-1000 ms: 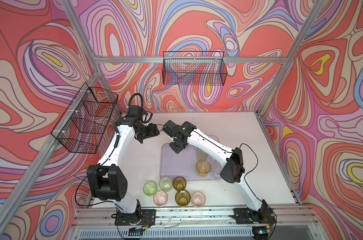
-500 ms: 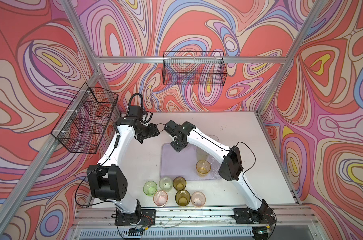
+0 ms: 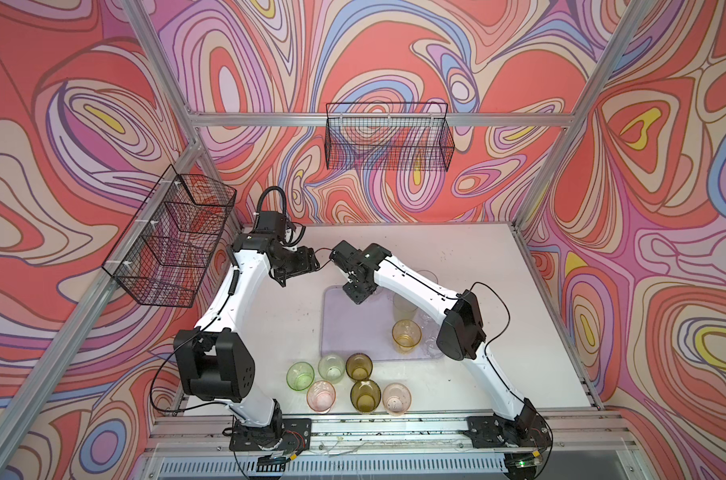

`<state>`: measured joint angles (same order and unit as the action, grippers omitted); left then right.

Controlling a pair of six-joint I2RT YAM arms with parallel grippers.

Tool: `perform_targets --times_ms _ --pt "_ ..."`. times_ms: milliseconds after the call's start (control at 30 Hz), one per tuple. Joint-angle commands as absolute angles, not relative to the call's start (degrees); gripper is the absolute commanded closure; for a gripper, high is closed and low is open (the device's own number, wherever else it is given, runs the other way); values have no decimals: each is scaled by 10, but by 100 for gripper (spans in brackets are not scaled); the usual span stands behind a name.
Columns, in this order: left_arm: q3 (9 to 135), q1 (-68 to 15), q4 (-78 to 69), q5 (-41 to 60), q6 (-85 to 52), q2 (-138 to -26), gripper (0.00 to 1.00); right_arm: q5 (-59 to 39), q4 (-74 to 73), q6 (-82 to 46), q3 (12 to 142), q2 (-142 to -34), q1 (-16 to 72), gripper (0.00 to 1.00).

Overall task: Place the glasses into the tray
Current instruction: 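Lower the clear cup onto the tray beside the other clear cups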

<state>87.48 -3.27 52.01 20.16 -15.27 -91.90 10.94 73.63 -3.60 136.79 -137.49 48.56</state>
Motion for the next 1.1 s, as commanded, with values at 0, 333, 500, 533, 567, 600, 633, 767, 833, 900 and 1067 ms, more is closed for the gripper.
perform_targets --times_ms 0,333,500,533,567,600,633,767,833,900,1067 --pt "867 -28 515 208 -153 -904 29 119 727 -33 1361 -1384 480 100" --pt "868 -28 515 212 -154 -907 29 117 723 -33 1344 -1386 476 100" --pt "867 -28 513 214 -155 -909 29 120 723 -34 1343 -1389 476 100" --pt "868 -28 514 215 -155 -909 29 121 722 -34 1343 -1389 476 100" --pt "868 -27 514 215 -155 -909 29 122 721 -34 1342 -1389 476 100" --pt "868 -28 514 216 -155 -909 29 122 720 -33 1341 -1388 475 99" --pt "867 -28 513 215 -155 -909 29 122 719 -33 1340 -1388 475 97" --pt "867 -28 513 215 -156 -908 29 129 716 -30 1341 -1388 475 94" --pt "867 -28 513 216 -156 -908 29 130 715 -29 1341 -1388 475 93" --pt "868 -28 513 216 -156 -908 29 132 714 -28 1340 -1388 475 91" --pt "868 -28 514 215 -155 -906 29 137 708 -26 1339 -1385 475 88"
